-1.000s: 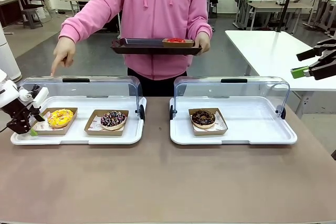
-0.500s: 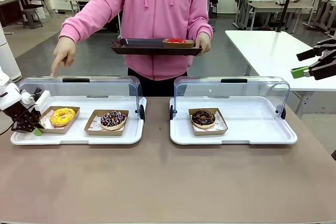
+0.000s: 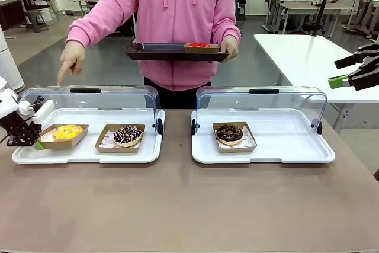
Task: Provide the desired donut to the person.
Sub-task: Pick up and lift the Paper togo box containing the Donut pointed at by the person.
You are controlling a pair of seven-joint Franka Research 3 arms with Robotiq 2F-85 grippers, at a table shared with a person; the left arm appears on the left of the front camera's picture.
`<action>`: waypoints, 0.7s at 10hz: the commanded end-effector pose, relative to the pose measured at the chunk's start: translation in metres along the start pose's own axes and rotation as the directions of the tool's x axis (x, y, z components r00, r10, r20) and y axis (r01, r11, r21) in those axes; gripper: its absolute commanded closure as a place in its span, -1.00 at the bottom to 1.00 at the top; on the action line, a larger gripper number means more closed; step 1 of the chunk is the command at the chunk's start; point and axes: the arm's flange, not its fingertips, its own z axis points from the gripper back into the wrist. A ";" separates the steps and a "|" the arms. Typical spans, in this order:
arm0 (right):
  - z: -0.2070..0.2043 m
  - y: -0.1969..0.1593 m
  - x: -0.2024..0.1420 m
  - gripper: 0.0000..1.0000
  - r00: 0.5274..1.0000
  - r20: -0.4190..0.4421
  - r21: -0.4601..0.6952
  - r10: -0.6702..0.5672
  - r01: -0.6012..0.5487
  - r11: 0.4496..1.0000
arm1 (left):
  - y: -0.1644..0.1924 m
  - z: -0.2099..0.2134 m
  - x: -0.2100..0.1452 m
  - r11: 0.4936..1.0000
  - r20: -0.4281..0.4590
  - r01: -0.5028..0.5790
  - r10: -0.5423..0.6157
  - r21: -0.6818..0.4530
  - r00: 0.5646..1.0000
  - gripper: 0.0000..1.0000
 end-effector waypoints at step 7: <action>-0.002 0.000 -0.001 -1.00 1.000 0.000 0.005 -0.001 0.001 1.000 | -0.150 0.121 0.030 0.939 -0.032 0.224 -0.223 0.263 0.974 1.00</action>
